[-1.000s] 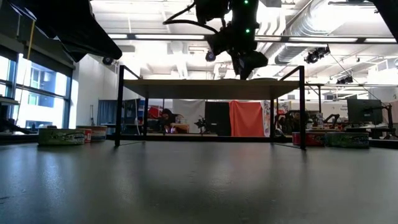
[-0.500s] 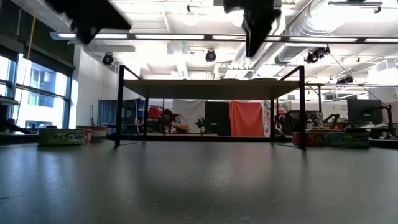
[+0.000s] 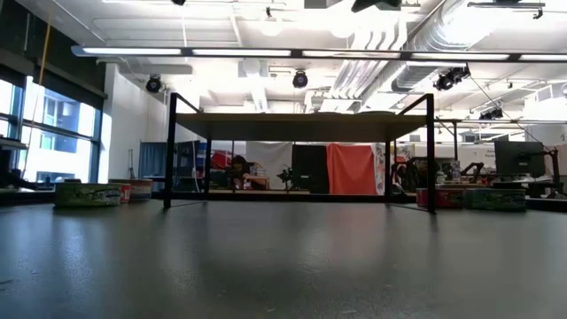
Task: Stack canned seafood by type on shelf
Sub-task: Put the red tuna can on the shelf
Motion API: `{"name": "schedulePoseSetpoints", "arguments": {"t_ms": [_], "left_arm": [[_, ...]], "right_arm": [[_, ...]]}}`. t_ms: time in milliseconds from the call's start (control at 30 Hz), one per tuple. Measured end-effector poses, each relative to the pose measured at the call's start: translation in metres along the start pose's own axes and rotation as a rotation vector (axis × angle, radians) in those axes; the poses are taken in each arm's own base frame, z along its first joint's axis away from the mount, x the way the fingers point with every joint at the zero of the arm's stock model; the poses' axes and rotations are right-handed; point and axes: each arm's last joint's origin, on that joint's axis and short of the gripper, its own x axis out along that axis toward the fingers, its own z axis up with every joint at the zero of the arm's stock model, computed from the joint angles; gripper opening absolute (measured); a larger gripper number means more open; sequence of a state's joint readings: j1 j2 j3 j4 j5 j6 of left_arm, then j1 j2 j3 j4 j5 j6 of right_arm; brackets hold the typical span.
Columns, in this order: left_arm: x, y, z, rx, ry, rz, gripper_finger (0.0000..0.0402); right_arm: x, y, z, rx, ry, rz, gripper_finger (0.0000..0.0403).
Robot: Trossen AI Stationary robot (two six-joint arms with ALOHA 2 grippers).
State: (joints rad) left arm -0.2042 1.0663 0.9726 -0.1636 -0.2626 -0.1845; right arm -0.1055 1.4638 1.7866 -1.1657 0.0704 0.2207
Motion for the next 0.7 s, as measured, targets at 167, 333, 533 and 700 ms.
{"name": "schedulePoseSetpoints", "arguments": {"t_ms": [167, 333, 533, 700], "left_arm": [[0.01, 0.033, 0.009, -0.043, -0.049, 0.068, 0.0], [0.036, 0.081, 0.017, -0.137, 0.021, 0.164, 0.0], [0.077, 0.141, 0.041, -0.09, 0.244, 0.277, 0.0], [0.118, 0.18, 0.037, 0.048, 0.521, 0.298, 0.0]], "right_arm": [[0.003, 0.002, -0.009, 0.004, 0.095, -0.064, 0.0186], [0.011, -0.003, -0.011, 0.025, 0.119, -0.225, 0.0111], [-0.003, 0.002, -0.019, 0.094, 0.118, -0.234, 0.0015], [-0.019, 0.026, -0.03, 0.133, 0.077, -0.197, 0.0005]]}}
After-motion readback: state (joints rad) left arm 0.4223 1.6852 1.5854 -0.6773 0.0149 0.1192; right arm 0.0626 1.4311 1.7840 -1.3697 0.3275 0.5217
